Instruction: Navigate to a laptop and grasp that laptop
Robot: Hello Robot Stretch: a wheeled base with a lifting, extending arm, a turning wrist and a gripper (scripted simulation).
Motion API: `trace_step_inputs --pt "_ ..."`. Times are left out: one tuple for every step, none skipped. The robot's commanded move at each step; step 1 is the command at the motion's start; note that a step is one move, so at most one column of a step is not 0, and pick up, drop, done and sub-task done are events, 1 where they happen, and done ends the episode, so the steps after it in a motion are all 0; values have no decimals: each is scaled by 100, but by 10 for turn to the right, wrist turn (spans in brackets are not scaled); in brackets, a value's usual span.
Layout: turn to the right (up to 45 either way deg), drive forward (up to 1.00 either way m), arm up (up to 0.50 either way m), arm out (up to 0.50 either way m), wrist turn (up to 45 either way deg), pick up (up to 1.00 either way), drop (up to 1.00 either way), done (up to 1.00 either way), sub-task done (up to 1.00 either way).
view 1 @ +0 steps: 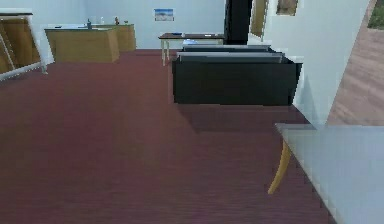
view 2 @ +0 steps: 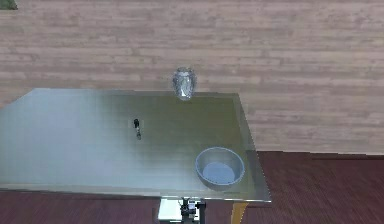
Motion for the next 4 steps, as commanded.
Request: trace_step_inputs --pt "0 0 -30 0 0 0 0 0 0" --pt "0 0 0 0 0 100 0 0 0" --pt "0 0 10 0 0 0 0 0 0" --pt "0 0 0 0 0 0 0 100 0"
